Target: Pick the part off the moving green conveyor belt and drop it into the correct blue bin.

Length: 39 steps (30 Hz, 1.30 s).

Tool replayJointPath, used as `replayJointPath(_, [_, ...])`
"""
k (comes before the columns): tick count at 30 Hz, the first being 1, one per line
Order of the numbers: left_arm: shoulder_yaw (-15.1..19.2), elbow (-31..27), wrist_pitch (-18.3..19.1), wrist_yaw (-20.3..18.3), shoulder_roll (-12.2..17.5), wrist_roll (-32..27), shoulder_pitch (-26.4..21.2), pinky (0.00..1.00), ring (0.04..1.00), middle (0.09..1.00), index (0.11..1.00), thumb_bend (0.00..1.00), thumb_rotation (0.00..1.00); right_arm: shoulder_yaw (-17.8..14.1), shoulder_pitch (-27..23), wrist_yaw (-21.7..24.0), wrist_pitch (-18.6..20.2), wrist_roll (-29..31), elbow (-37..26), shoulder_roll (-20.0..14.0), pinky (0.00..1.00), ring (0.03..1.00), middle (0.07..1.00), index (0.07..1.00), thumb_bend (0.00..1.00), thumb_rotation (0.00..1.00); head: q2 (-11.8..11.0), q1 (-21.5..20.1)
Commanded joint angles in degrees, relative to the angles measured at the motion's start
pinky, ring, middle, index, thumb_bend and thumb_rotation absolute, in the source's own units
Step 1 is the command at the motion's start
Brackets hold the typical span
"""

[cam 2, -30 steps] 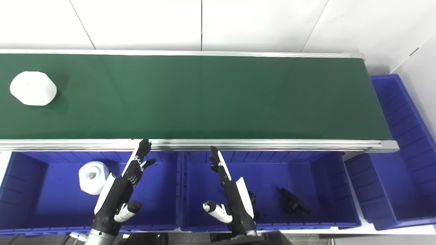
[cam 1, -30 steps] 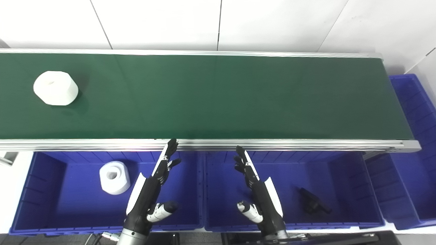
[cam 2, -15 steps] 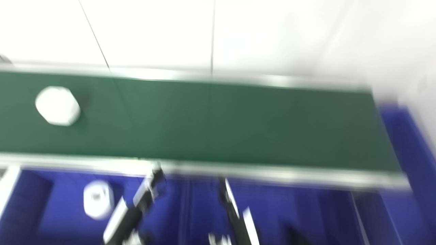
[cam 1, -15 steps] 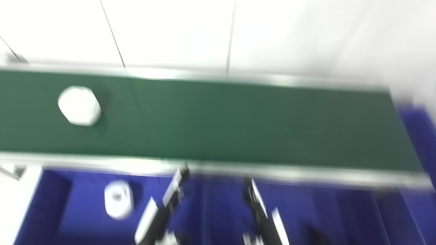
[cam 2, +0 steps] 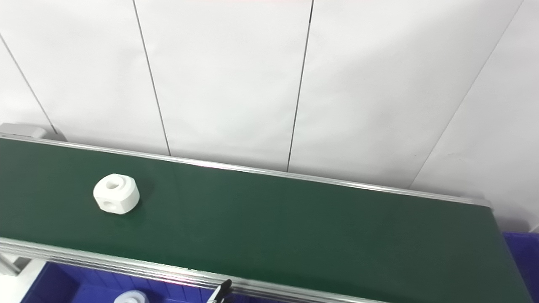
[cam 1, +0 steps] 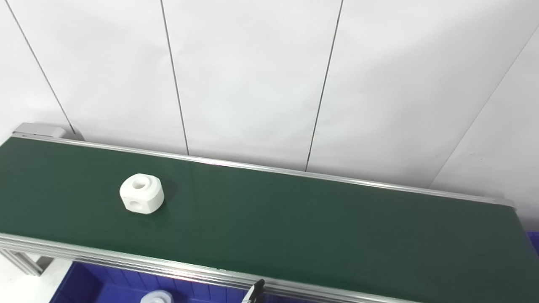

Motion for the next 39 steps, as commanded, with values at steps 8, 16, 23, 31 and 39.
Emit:
replayJointPath(8, [-2.03,-2.06,-2.38,3.6,1.26,0.58,-1.32,0.82,0.93,0.987,1.0,1.0,0.88,0.33,-0.01,-0.28,-3.13,0.67,-1.74,-0.41,0.91,0.965,1.0,1.0,1.0,0.98,2.23,2.39])
replayJointPath(16, [-2.22,-11.75,-2.33,3.52,4.55,0.28,-1.77,0.76,0.927,0.971,1.0,1.0,0.8,-0.12,0.29,0.72,-3.13,0.94,-3.2,0.03,0.93,0.978,1.0,1.0,1.0,0.99,3.73,2.73])
replayJointPath(23, [3.16,-21.83,-2.07,0.74,4.58,3.37,-3.77,0.74,0.928,0.967,1.0,1.0,0.7,-1.04,0.75,2.1,-3.13,1.24,-4.31,0.45,0.95,0.984,1.0,1.0,1.0,0.99,4.8,2.8])
replayJointPath(31, [13.13,-26.74,1.56,-4.45,7.34,6.18,-14.85,0.78,0.949,1.0,1.0,1.0,0.65,-2.39,1.02,3.98,-3.12,1.46,-4.51,1.48,0.96,0.989,1.0,1.0,1.0,0.98,5.0,3.28])
replayJointPath(39, [20.57,-27.66,10.09,-13.05,14.69,12.52,-27.11,0.92,1.0,0.991,0.985,1.0,0.46,-3.17,1.11,5.43,-3.09,1.7,-4.54,2.53,0.97,0.991,1.0,1.0,1.0,0.97,5.52,3.0])
